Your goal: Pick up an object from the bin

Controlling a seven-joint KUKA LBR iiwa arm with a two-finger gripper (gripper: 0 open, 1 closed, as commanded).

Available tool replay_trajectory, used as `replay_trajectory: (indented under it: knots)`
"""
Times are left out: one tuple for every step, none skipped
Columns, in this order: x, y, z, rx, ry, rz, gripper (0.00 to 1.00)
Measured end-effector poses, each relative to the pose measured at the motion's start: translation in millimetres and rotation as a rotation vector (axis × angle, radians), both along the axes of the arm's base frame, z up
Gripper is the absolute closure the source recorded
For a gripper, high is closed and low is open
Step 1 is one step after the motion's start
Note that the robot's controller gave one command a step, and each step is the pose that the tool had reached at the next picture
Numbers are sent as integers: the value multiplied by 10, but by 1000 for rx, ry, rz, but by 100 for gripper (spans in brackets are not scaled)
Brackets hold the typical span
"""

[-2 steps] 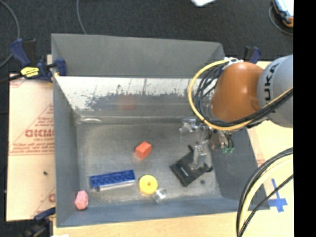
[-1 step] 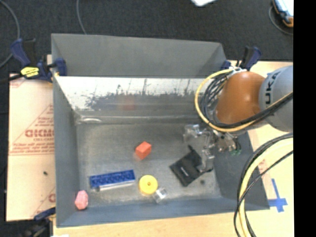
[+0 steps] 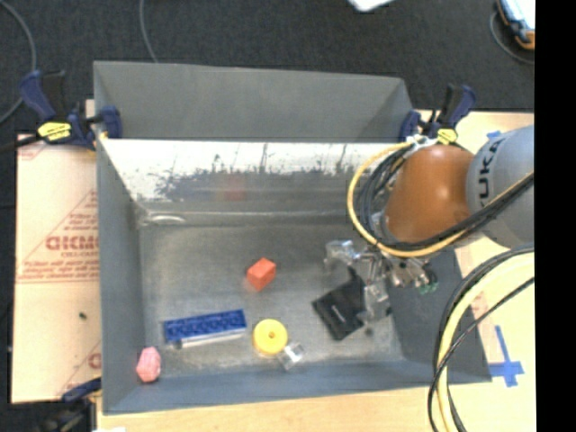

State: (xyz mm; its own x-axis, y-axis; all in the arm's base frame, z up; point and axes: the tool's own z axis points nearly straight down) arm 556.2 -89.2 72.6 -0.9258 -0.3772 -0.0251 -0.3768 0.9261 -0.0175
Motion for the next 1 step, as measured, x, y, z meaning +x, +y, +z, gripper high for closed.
replay_trajectory:
  knots:
    - [-200,144,33,-9,5,384,0]
